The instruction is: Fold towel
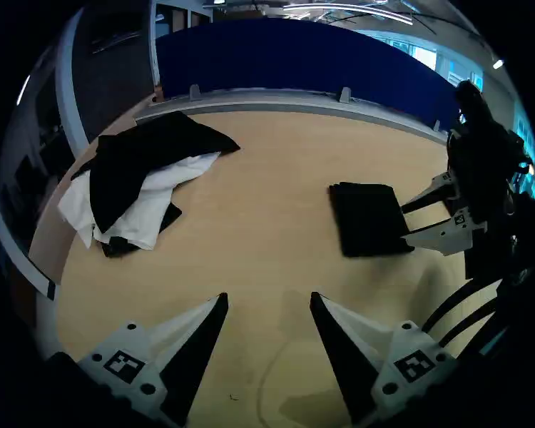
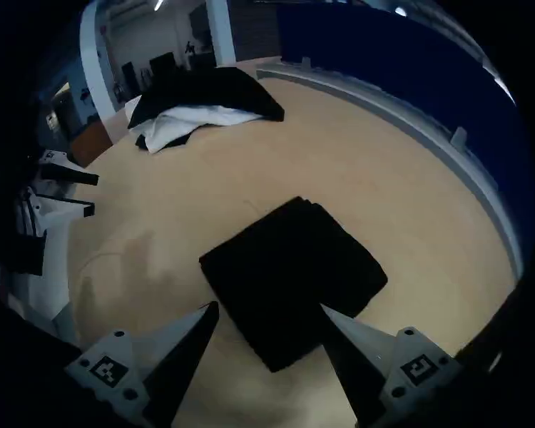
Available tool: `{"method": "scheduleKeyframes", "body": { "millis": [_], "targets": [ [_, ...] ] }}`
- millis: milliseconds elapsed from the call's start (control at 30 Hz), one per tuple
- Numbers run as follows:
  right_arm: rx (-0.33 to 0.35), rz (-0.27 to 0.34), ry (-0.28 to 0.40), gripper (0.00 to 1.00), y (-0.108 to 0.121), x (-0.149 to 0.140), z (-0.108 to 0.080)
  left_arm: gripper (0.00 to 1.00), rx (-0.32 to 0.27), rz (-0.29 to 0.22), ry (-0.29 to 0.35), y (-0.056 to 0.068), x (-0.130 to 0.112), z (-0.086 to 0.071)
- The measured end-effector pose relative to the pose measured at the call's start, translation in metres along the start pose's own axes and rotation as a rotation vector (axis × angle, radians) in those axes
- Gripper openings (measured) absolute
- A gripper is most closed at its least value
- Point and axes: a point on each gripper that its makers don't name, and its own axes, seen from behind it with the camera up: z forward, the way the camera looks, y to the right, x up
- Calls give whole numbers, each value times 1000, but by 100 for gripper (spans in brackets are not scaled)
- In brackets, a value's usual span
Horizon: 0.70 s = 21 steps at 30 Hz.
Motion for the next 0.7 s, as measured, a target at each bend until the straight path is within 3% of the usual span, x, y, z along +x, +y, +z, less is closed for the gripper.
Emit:
{"method": "scheduleKeyframes", "body": {
  "millis": [300,700],
  "targets": [
    [-49,75,-24,100,13,-27,-12,85,-2,1,0,2,1,-4],
    [-53,90,-54,100,8,-50,-11,85,-6,8,3,5,2,-5]
  ]
}}
